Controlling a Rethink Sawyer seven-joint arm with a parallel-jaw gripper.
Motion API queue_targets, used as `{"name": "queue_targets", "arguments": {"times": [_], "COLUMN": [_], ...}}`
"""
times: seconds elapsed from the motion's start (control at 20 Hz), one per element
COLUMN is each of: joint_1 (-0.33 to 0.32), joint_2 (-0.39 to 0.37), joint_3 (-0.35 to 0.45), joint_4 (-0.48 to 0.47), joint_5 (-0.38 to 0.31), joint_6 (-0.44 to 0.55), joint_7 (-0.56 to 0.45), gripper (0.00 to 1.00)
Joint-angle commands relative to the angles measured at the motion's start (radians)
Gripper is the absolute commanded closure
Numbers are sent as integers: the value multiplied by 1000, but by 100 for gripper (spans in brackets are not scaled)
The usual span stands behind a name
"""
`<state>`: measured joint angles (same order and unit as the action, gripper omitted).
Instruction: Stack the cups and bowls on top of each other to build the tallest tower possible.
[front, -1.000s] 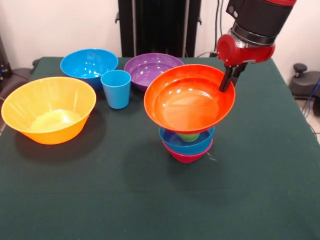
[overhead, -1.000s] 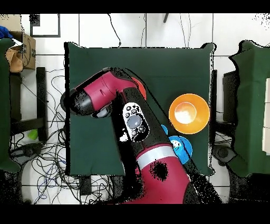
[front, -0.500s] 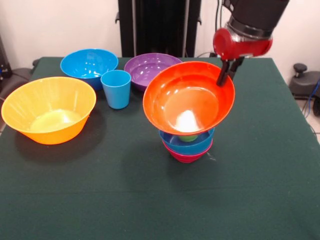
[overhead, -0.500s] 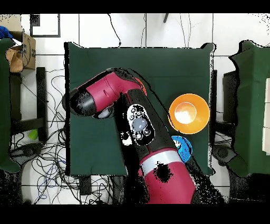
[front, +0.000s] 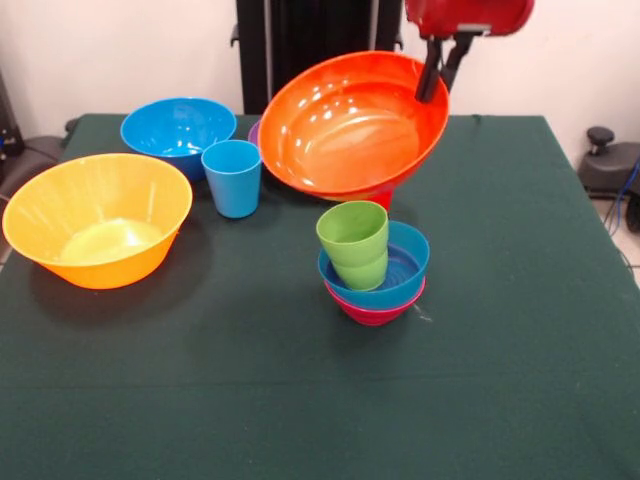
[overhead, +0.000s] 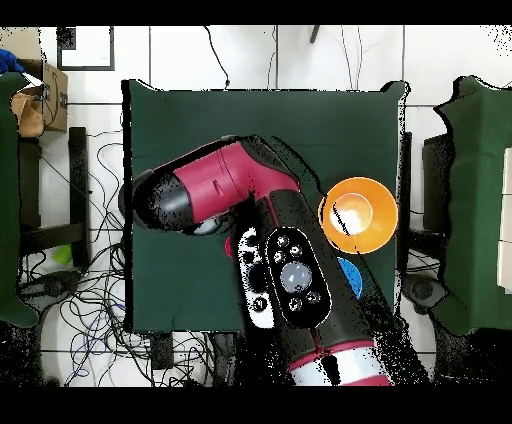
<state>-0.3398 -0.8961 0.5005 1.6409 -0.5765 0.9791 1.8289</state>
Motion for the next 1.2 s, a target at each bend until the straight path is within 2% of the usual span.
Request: {"name": "queue_targets", "arguments": {"times": [0.05, 0.4, 0.65, 1.2], "joint_1": [-6, 4, 6, 13], "joint_2": [-30, 16, 77, 106], "joint_3": [22, 10, -13, -9], "joint_4": [71, 53, 40, 23], "joint_5": [-8, -51, -126, -151], "joint_6": [71, 25, -55, -64], "joint_7": [-160, -131, -106, -76], "gripper": [100, 100, 100, 100]}}
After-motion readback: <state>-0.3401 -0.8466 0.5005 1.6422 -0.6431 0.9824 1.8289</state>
